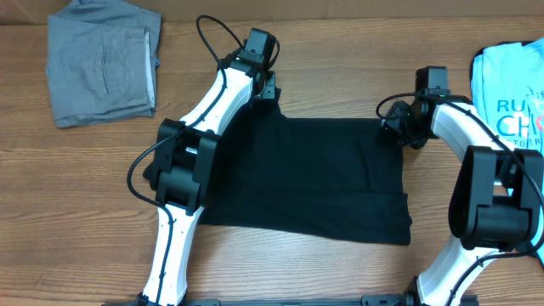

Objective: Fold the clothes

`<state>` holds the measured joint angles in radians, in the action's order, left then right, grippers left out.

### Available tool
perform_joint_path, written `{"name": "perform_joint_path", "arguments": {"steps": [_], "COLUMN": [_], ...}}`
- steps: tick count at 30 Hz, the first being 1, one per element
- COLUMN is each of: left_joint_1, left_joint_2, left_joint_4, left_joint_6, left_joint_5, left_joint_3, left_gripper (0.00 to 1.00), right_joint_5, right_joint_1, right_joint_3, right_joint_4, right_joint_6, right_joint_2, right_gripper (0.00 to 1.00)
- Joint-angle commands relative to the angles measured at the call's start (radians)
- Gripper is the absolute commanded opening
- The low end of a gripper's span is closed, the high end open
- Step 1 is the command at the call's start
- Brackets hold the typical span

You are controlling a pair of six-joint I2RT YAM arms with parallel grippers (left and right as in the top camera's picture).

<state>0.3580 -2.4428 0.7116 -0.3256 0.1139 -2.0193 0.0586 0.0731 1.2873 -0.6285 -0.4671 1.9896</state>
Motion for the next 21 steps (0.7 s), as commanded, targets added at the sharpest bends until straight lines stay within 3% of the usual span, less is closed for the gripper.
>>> {"name": "perform_joint_path", "arguments": {"steps": [1,9,17,21], "left_joint_1": [-0.004,-0.005,-0.007,-0.013], "left_joint_2": [-0.023,-0.023,0.021,0.082], "left_joint_4": [0.007,0.014,0.066,0.133], "left_joint_6": [0.008,0.008,0.042,0.042], "left_joint_5": [0.017,0.017,0.055,0.058], "left_joint_3": [-0.020,-0.020,-0.039,-0.056], "left_gripper": [0.04,0.04,0.04,0.04], "right_joint_5": [-0.026,-0.080,-0.124,-0.129], "right_joint_1": [-0.017,-0.023,-0.012,-0.002], "right_joint_3": [0.018,0.018,0.019,0.053], "right_joint_4": [0.000,-0.021,-0.055,-0.102], "right_joint_6": [-0.001,-0.013,-0.036,-0.060], "right_joint_2": [0.033,0.032,0.031,0.030], "right_gripper": [0.55,0.24,0.04,0.04]}}
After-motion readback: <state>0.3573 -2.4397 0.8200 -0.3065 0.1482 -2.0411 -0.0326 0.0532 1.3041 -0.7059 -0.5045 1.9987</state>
